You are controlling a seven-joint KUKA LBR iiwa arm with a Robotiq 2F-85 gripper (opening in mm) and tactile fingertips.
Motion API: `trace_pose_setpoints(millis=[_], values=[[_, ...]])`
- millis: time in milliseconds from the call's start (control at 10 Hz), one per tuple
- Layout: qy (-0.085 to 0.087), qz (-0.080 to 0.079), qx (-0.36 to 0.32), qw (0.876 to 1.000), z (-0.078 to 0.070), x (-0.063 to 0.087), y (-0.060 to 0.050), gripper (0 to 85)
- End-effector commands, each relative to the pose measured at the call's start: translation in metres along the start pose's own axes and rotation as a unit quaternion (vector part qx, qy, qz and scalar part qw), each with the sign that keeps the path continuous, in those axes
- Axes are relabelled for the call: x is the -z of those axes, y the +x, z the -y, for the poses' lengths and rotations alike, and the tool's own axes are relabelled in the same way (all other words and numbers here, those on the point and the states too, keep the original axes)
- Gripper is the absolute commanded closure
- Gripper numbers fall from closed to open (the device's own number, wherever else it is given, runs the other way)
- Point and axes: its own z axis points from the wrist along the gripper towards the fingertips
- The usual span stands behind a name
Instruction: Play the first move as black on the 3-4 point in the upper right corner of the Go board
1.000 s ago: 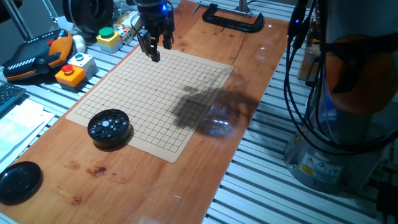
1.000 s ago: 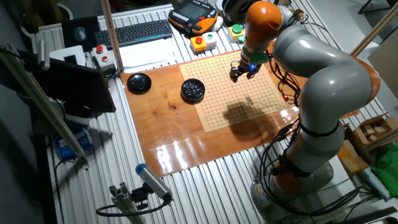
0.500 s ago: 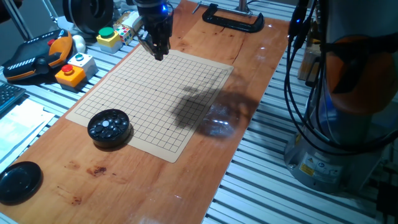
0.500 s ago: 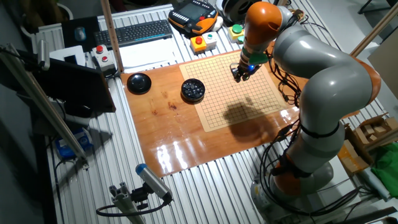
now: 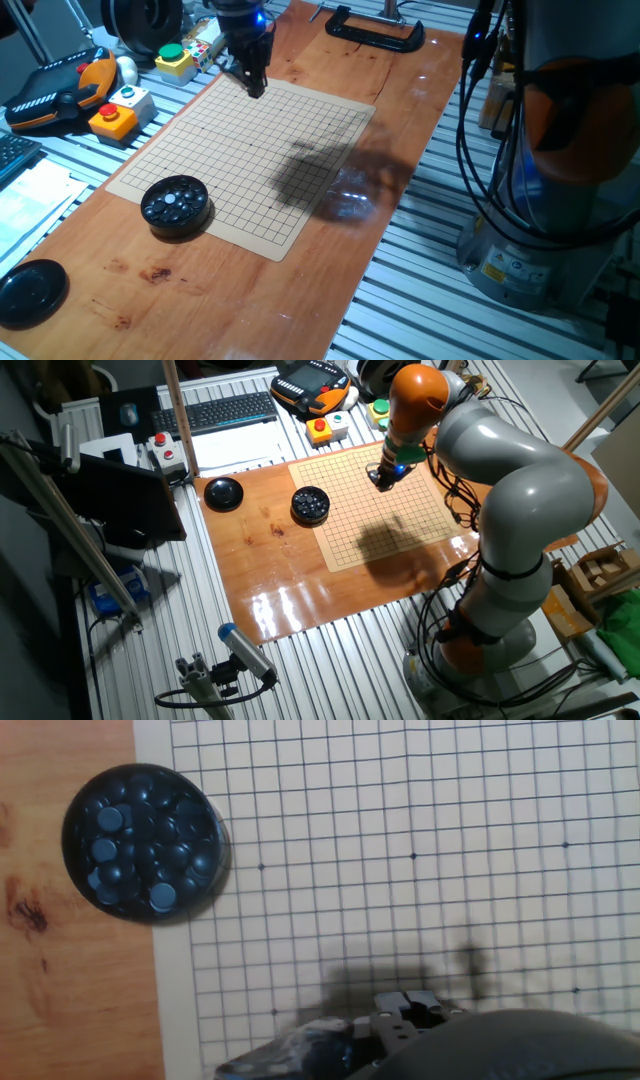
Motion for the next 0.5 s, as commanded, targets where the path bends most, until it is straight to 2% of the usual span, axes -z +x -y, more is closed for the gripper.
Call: trace_pose_setpoints(millis=[0, 200, 400], values=[[-0.007, 0.001, -0.005, 1.000, -0.005, -0.005, -0.005, 84.3], [-0.008, 0.003, -0.014, 1.000, -0.019, -0.017, -0.013, 84.3], [-0.008, 0.006, -0.021, 1.000, -0.029, -0.025, -0.017, 84.3]])
